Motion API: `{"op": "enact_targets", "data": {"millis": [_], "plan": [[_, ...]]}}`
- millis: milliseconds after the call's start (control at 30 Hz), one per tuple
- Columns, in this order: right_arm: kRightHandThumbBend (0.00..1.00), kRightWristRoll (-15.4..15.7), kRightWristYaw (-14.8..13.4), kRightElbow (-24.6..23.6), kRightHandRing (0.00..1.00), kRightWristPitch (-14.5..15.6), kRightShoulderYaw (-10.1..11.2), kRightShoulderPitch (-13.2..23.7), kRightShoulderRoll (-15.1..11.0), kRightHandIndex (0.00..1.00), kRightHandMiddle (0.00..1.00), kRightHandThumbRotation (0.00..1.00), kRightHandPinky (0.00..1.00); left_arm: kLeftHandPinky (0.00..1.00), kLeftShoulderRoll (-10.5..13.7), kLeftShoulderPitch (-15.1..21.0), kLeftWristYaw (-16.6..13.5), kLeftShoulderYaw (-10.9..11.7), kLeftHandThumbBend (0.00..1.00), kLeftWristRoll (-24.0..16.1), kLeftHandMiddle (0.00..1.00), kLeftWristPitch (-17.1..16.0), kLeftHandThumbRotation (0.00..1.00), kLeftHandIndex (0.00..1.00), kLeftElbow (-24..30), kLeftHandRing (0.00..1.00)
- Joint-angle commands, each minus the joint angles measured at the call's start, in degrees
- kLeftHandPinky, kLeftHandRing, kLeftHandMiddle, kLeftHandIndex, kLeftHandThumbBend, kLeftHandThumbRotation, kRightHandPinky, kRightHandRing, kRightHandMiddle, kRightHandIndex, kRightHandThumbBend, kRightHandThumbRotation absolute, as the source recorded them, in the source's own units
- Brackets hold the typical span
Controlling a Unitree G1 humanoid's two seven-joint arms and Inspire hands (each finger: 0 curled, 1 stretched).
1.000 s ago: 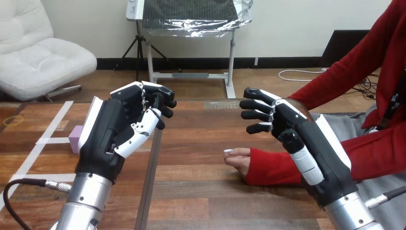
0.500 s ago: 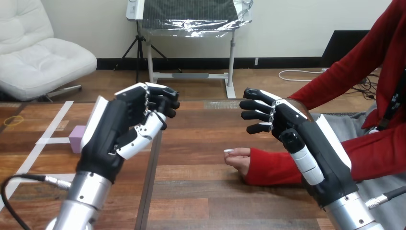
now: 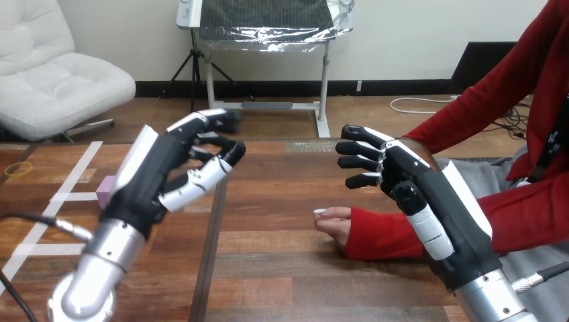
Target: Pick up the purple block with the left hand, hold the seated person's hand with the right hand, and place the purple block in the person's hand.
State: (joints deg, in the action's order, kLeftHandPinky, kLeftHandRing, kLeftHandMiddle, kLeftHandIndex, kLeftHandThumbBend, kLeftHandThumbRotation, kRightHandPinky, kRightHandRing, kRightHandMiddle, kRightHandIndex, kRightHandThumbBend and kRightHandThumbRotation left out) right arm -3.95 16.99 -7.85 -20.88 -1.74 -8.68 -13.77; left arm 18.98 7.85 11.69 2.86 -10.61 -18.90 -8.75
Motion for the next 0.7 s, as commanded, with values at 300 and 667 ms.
{"op": "enact_targets", "data": {"millis": [300, 667], "plan": [[0.97, -0.56, 0.23, -2.36, 0.80, 0.10, 0.61, 1.80, -0.03, 0.85, 0.82, 1.00, 0.71, 0.81, 5.42, 13.91, -2.93, -0.59, 0.76, -4.63, 0.94, -1.77, 0.77, 0.92, -10.39, 0.91], [0.98, -0.11, 0.24, -2.35, 0.80, -0.07, 0.43, 2.08, -0.06, 0.85, 0.83, 1.00, 0.72, 0.77, 7.96, 20.26, -4.09, -2.33, 0.75, -9.92, 0.91, -1.41, 0.78, 0.91, -17.86, 0.88]]}}
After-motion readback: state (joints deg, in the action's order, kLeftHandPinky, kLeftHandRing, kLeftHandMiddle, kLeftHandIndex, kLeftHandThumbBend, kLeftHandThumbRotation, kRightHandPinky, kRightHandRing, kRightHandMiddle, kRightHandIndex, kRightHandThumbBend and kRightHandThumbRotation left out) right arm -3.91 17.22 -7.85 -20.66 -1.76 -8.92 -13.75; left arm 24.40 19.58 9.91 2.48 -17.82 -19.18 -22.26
